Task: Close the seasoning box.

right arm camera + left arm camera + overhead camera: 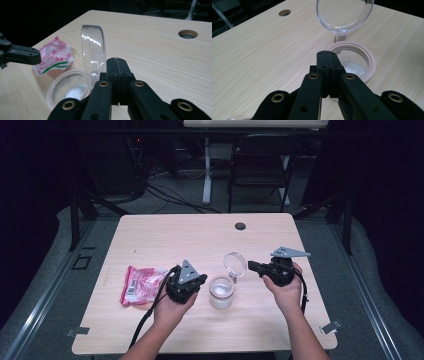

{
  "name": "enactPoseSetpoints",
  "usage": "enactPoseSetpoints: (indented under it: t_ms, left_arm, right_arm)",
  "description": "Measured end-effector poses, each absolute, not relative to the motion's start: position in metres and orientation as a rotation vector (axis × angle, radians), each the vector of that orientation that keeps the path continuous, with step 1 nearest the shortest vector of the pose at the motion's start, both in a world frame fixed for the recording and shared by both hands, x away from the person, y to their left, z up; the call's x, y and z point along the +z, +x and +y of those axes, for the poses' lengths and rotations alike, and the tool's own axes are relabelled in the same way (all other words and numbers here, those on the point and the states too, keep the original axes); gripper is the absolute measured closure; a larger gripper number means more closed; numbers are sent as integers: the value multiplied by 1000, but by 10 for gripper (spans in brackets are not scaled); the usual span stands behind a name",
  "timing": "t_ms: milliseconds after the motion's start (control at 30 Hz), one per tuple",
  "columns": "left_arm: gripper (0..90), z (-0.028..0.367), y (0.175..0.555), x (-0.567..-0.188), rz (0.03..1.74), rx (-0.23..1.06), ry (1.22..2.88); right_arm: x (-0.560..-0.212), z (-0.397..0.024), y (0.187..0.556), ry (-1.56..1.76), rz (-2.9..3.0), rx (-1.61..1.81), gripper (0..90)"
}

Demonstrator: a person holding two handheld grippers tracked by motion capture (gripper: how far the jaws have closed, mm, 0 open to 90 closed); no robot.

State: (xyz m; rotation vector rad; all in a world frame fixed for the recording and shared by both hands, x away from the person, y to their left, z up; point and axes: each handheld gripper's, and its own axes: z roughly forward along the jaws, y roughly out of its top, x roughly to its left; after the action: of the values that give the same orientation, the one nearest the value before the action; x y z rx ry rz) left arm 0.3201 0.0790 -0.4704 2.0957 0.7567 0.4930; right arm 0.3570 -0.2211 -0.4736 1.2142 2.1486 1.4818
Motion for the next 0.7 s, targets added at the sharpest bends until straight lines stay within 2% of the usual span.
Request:
enactPoseSetpoints:
  t_ms: [233,700]
  left_arm:
    - [900,67,325,-462,724,501,2110]
    - [900,42,337,-454,697,435,2102]
  right_arm:
    - [-475,-218,358,1208,2164,1476,900]
    - [-477,-212,357,1185,2195,1472,900]
